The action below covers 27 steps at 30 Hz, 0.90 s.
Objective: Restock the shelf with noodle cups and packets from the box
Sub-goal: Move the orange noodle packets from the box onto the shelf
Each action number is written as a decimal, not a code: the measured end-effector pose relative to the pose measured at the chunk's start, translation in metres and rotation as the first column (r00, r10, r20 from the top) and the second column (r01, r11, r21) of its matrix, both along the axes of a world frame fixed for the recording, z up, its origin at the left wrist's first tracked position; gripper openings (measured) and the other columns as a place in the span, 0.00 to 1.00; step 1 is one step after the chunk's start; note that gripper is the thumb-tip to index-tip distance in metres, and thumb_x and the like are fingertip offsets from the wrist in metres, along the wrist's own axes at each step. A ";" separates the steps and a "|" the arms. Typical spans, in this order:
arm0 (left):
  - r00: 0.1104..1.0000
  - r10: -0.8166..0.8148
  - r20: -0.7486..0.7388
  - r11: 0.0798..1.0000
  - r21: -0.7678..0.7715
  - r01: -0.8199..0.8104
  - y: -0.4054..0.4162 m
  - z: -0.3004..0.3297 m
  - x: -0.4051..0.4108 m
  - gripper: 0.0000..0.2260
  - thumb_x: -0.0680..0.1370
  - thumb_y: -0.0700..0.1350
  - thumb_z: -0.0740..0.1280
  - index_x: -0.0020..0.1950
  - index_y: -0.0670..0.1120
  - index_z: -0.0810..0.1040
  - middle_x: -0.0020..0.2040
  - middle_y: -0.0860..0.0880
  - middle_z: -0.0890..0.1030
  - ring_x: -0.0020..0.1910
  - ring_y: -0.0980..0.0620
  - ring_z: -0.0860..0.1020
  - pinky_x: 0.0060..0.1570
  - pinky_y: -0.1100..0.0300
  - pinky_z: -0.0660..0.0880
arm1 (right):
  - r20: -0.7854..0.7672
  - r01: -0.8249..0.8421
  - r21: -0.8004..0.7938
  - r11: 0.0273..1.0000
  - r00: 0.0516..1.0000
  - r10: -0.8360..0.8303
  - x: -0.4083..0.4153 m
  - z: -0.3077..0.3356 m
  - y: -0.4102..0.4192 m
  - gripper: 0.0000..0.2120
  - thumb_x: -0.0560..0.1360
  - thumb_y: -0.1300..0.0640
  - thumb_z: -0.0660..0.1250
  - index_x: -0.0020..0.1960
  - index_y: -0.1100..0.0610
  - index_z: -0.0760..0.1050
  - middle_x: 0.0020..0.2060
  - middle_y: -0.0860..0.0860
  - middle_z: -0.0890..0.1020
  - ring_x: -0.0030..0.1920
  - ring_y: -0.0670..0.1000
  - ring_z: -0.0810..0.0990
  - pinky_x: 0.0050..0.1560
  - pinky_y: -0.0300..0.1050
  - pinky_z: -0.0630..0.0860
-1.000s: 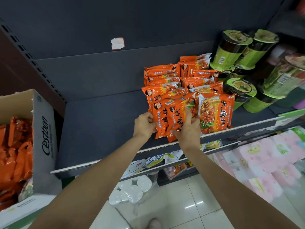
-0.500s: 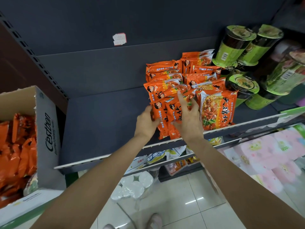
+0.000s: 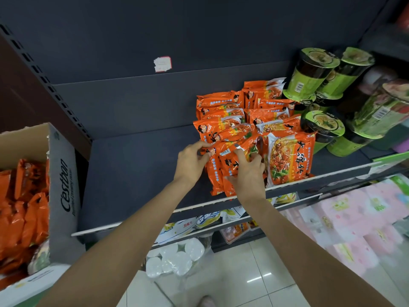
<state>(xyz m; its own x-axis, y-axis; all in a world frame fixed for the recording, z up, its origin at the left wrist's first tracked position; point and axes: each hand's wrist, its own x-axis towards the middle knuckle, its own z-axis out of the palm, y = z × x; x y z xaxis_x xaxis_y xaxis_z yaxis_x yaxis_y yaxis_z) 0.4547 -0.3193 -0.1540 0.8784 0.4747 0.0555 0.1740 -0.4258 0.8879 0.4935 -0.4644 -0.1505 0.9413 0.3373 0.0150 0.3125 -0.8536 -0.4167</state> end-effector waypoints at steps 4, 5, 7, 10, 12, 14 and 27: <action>0.996 -0.052 -0.077 0.996 0.065 0.057 0.002 0.009 0.001 0.11 0.77 0.43 0.67 0.60 0.48 0.77 0.58 0.45 0.77 0.51 0.49 0.80 0.50 0.58 0.78 | -0.055 0.037 -0.029 0.999 0.998 -0.039 0.000 0.004 0.002 0.34 0.72 0.59 0.72 0.70 0.46 0.57 0.64 0.63 0.63 0.64 0.62 0.64 0.52 0.52 0.74; 0.993 -0.065 -0.099 0.992 0.103 0.075 0.002 0.011 0.000 0.13 0.77 0.43 0.67 0.61 0.49 0.76 0.59 0.45 0.76 0.53 0.49 0.78 0.51 0.60 0.76 | -0.074 0.043 -0.036 0.998 0.996 -0.046 -0.001 0.006 0.003 0.35 0.72 0.59 0.72 0.70 0.46 0.56 0.64 0.63 0.62 0.64 0.62 0.64 0.53 0.52 0.74; 0.990 -0.076 -0.122 0.976 0.195 0.099 0.002 0.016 -0.007 0.16 0.77 0.43 0.68 0.64 0.50 0.74 0.60 0.47 0.73 0.57 0.50 0.75 0.53 0.61 0.73 | -0.042 0.040 -0.087 0.995 0.998 -0.044 -0.006 0.011 0.006 0.35 0.71 0.58 0.72 0.71 0.47 0.56 0.66 0.63 0.60 0.67 0.62 0.62 0.58 0.54 0.71; 0.995 -0.050 -0.087 0.951 0.300 0.074 0.004 0.030 -0.022 0.16 0.76 0.43 0.67 0.64 0.51 0.73 0.61 0.48 0.72 0.60 0.51 0.73 0.56 0.56 0.74 | 0.163 -0.039 -0.079 0.996 0.985 0.051 -0.019 0.024 0.015 0.33 0.68 0.56 0.72 0.69 0.50 0.62 0.69 0.60 0.58 0.70 0.61 0.57 0.66 0.56 0.63; 0.998 -0.019 -0.062 0.926 0.376 0.040 0.011 0.040 -0.037 0.16 0.76 0.42 0.66 0.64 0.49 0.73 0.61 0.48 0.74 0.60 0.50 0.73 0.55 0.52 0.74 | 0.198 -0.145 -0.003 0.989 0.970 0.143 -0.029 0.036 0.028 0.28 0.69 0.55 0.70 0.67 0.50 0.65 0.68 0.55 0.62 0.68 0.56 0.61 0.66 0.54 0.62; 0.999 0.013 -0.042 0.892 0.451 0.008 0.024 0.049 -0.056 0.16 0.76 0.40 0.65 0.64 0.48 0.73 0.60 0.47 0.75 0.59 0.49 0.73 0.55 0.52 0.73 | 0.111 -0.253 0.110 0.961 0.964 0.241 -0.038 0.046 0.046 0.22 0.72 0.57 0.67 0.65 0.52 0.69 0.63 0.52 0.68 0.65 0.53 0.66 0.64 0.52 0.65; 0.895 0.445 0.022 0.822 0.385 -0.419 0.219 0.057 -0.258 0.10 0.75 0.38 0.66 0.55 0.45 0.79 0.47 0.47 0.81 0.47 0.48 0.79 0.48 0.56 0.75 | -0.052 -0.596 0.346 0.725 0.759 0.649 -0.174 0.065 0.249 0.10 0.77 0.60 0.62 0.57 0.55 0.75 0.53 0.51 0.75 0.52 0.50 0.77 0.54 0.46 0.74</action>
